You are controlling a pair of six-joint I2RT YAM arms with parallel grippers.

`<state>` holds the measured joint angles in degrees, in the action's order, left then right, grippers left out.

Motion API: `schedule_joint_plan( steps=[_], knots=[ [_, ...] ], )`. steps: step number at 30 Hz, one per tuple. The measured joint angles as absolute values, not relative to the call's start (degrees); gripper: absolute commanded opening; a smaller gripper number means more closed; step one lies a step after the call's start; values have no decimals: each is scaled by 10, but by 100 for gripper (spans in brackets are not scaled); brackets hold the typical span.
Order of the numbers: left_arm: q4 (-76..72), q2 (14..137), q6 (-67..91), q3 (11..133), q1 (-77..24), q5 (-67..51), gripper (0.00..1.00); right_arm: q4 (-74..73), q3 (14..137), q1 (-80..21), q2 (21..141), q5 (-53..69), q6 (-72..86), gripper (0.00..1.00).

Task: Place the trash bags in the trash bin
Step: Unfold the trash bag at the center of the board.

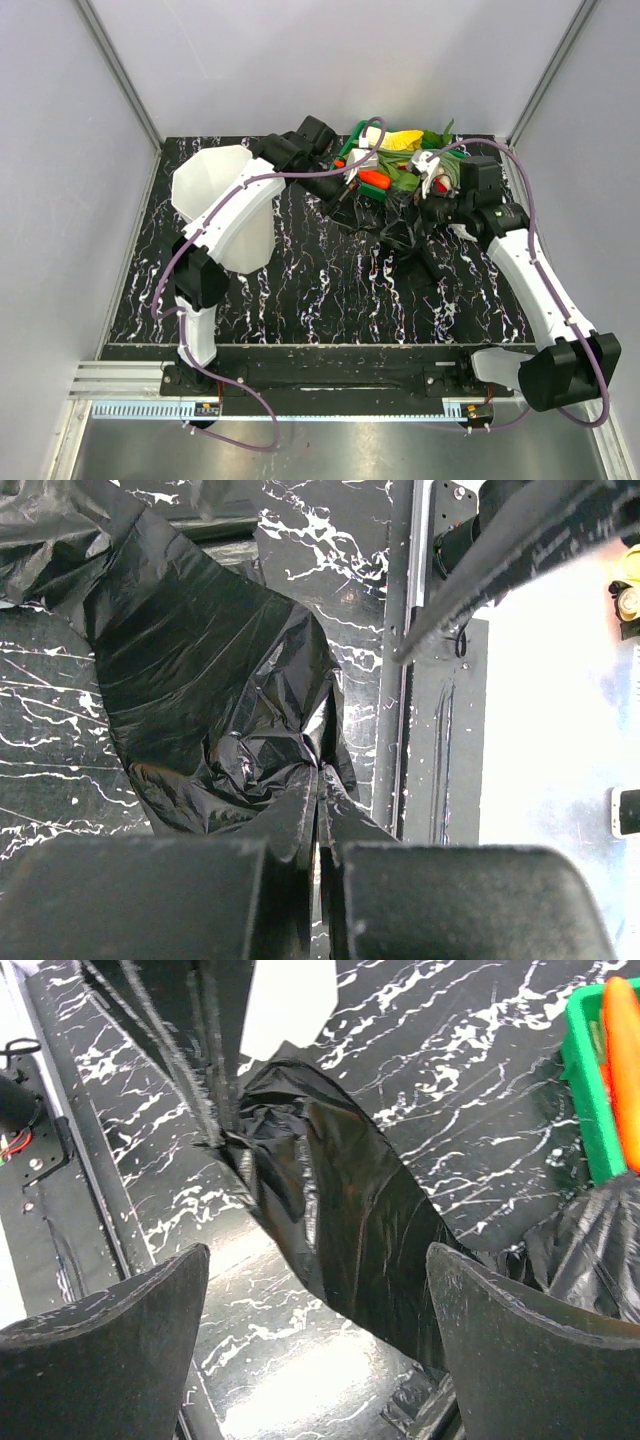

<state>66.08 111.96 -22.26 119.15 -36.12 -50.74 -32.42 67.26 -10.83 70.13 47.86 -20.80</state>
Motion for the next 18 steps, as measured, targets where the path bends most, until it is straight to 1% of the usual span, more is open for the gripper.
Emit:
schedule_joint_plan(
  steps=[6,8,9,10,11,13,14,15,16,17,18],
  knots=[
    [663,1122,-213,1206,-361,-509,0,-318,655,-144,701,466,-211,94],
    [663,1122,-212,1208,-361,-512,0,-317,650,-148,702,459,-213,91],
    [664,1122,-211,1208,-361,-514,0,-314,649,-150,704,455,-213,85],
    [663,1122,-211,1209,-361,-517,0,-311,648,-152,706,454,-212,74],
    [664,1122,-211,1209,-361,-521,0,-305,648,-156,708,452,-212,59],
    [664,1122,-209,1209,-361,-531,0,-288,649,-162,719,453,-205,26],
    [664,1122,-209,1209,-361,-538,0,-281,649,-164,725,455,-203,13],
    [664,1122,-208,1209,-361,-545,0,-275,651,-167,734,457,-196,10],
    [664,1122,-207,1209,-361,-552,3,-272,656,-170,746,458,-185,9],
    [664,1122,-207,1209,-361,-558,8,-272,661,-173,757,459,-181,8],
    [664,1122,-207,1209,-361,-565,18,-272,665,-173,766,460,-179,7]
  ],
)
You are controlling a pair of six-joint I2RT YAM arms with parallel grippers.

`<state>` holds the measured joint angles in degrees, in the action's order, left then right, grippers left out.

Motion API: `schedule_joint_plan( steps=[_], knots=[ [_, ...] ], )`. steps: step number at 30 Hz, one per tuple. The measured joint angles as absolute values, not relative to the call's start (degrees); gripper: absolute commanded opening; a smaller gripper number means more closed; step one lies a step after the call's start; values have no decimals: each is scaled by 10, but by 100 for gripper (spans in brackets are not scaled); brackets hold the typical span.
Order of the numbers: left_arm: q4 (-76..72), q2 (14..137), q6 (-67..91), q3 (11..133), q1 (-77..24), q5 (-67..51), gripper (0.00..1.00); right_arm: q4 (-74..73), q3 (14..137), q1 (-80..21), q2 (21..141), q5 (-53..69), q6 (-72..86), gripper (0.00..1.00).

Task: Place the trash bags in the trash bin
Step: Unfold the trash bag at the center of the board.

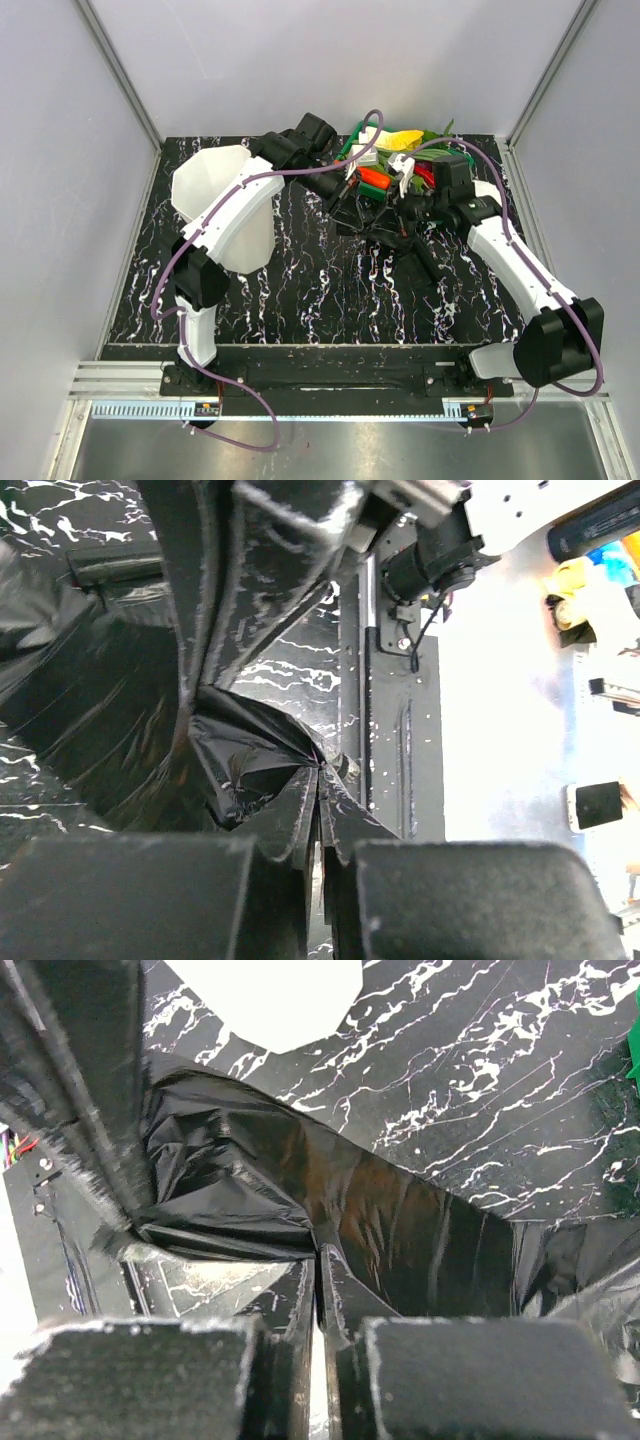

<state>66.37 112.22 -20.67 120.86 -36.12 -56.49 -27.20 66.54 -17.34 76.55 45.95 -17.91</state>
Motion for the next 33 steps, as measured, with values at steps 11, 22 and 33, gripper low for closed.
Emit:
schedule_joint_plan(
  steps=[11,22,33],
  knots=[
    [637,1094,-196,1183,-339,-579,99,-354,748,-175,793,424,-166,4],
    [445,892,-274,1018,-346,-357,99,-494,813,-175,834,439,-161,3],
    [429,913,-451,1011,-345,-367,99,-557,814,-175,830,462,-186,3]
  ],
)
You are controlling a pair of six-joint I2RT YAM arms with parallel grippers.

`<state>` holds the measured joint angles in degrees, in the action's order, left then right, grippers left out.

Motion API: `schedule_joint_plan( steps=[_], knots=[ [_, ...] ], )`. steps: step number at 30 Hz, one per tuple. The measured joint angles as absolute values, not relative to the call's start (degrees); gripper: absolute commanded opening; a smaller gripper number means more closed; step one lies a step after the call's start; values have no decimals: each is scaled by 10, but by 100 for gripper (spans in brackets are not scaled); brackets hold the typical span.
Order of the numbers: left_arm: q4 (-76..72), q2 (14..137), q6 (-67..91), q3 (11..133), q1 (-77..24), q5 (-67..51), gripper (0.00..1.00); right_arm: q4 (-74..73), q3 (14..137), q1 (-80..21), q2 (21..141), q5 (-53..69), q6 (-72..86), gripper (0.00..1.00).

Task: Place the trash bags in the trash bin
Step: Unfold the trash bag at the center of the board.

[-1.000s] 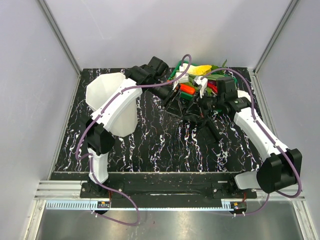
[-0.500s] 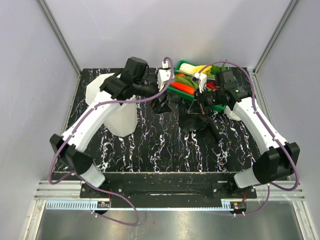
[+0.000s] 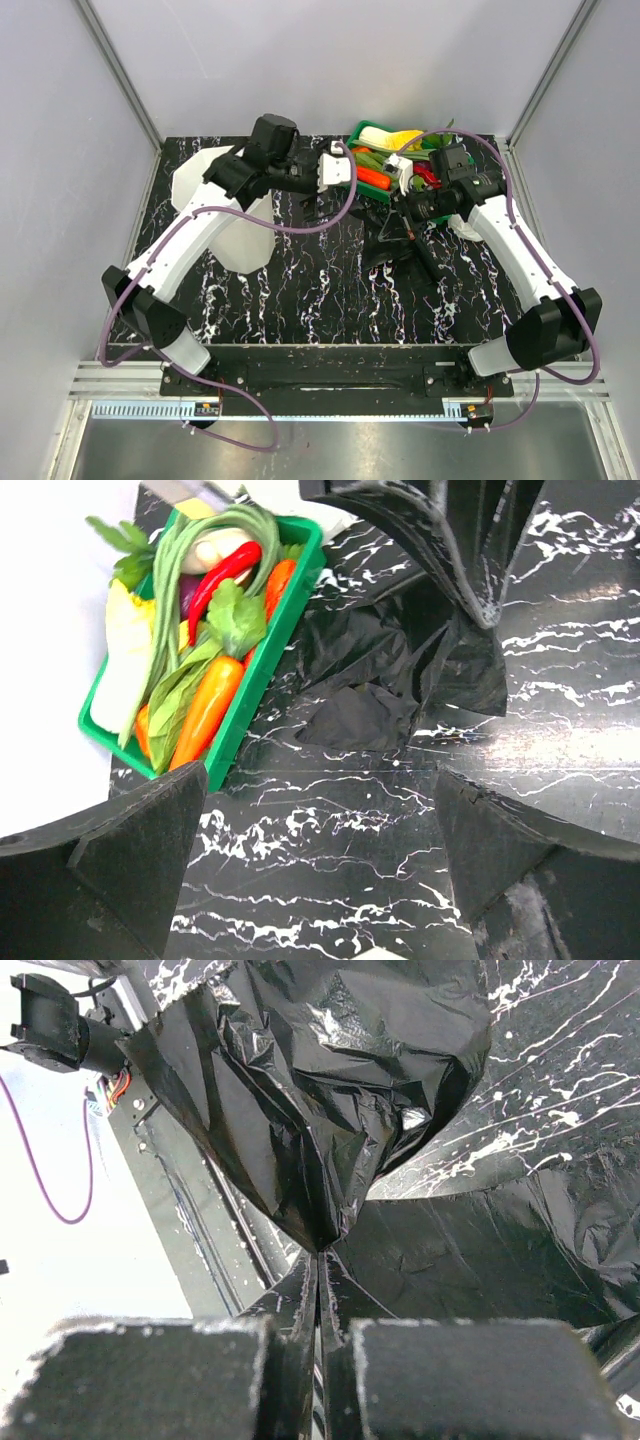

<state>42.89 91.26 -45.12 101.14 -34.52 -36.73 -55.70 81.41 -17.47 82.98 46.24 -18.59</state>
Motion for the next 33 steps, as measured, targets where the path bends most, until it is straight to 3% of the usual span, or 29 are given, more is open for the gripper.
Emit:
schedule_joint_plan(
  steps=[10,14,17,22,25,28,30,33],
  knots=[
    [484,956,-563,1011,-350,-457,98,-570,814,-175,823,467,-197,3],
    [489,970,-584,1012,-359,-476,88,-575,814,-175,823,473,-201,3],
    [495,985,-587,1020,-365,-491,69,-579,814,-175,823,472,-204,3],
    [499,1017,-578,1042,-372,-510,3,-582,814,-175,818,462,-208,3],
    [504,1020,-577,1042,-377,-514,0,-581,814,-175,806,450,-208,5],
    [500,1018,-559,1038,-379,-514,0,-580,814,-175,794,430,-208,12],
    [498,1017,-534,1032,-380,-513,0,-577,814,-175,788,415,-208,30],
    [487,1015,-470,1026,-382,-503,0,-566,814,-175,783,401,-207,50]
  ],
)
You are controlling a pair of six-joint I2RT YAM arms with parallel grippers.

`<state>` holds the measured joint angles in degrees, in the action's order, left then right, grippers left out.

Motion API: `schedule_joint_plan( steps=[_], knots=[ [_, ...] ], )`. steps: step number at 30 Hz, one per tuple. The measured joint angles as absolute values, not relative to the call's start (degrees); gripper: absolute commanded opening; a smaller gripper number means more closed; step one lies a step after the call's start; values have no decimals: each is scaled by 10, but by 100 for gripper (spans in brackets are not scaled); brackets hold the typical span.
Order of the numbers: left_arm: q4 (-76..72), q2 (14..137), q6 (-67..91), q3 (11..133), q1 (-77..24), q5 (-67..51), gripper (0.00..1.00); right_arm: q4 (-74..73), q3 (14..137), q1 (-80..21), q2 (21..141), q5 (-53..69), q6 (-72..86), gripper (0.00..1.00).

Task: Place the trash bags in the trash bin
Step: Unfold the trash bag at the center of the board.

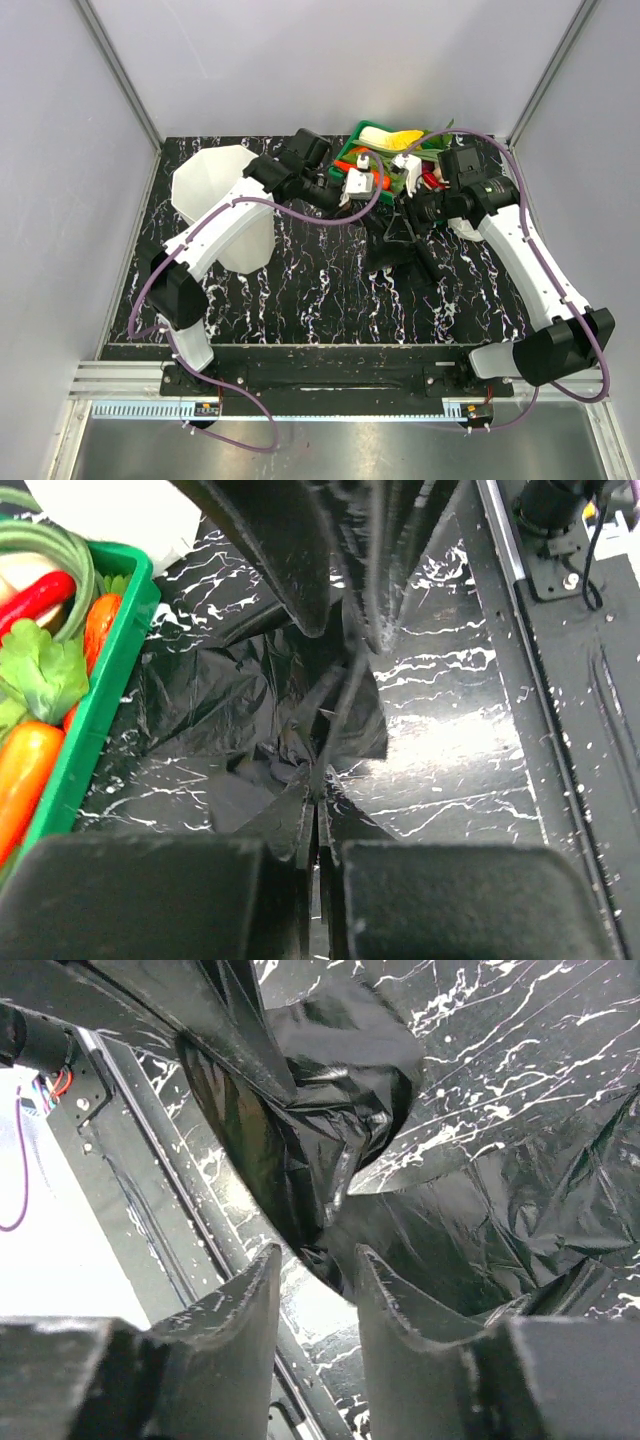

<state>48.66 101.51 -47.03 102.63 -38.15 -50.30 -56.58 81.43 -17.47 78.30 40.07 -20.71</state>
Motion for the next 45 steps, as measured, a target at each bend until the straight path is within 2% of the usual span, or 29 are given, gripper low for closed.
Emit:
schedule_joint_plan(
  steps=[1,2,5,7,9,10,11,12,13,14,15,18,23,25,27,29,31,39,45],
  knots=[
    [481,1015,-446,1026,-382,-499,0,-563,814,-175,781,401,-205,60],
    [475,1015,-421,1026,-382,-495,0,-559,814,-175,779,401,-204,66],
    [464,1015,-346,1028,-382,-490,0,-547,814,-175,774,403,-204,74],
    [458,1015,-289,1032,-382,-488,0,-543,814,-175,775,411,-204,76],
    [446,1015,-242,1034,-382,-488,0,-535,814,-175,775,416,-203,74],
    [441,1015,-221,1034,-382,-488,0,-528,814,-175,774,416,-201,71],
    [438,1015,-202,1036,-382,-489,0,-519,814,-175,774,416,-200,62],
    [438,1015,-185,1038,-382,-489,0,-511,814,-175,774,415,-199,44],
    [437,1015,-170,1040,-382,-491,0,-503,814,-175,774,415,-197,37],
    [437,1015,-156,1044,-382,-494,0,-496,814,-175,774,416,-198,22],
    [437,1015,-142,1047,-382,-499,0,-489,814,-175,775,417,-194,12],
    [437,1016,-111,1053,-382,-524,0,-475,814,-175,783,427,-186,5],
    [442,1023,-93,1054,-379,-569,37,-470,814,-175,801,454,-189,0],
    [446,1024,-93,1054,-376,-587,56,-473,814,-175,804,463,-195,0],
    [445,1023,-100,1054,-370,-605,81,-482,814,-175,805,471,-202,0],
    [446,1020,-112,1053,-362,-616,93,-495,818,-175,807,481,-209,0],
    [448,1013,-128,1049,-353,-621,99,-508,824,-171,810,498,-214,0],
    [378,930,-166,954,-292,-616,99,-576,863,-132,831,575,-250,0],
    [309,912,-168,923,-259,-622,99,-629,881,-122,842,608,-282,0]
  ],
)
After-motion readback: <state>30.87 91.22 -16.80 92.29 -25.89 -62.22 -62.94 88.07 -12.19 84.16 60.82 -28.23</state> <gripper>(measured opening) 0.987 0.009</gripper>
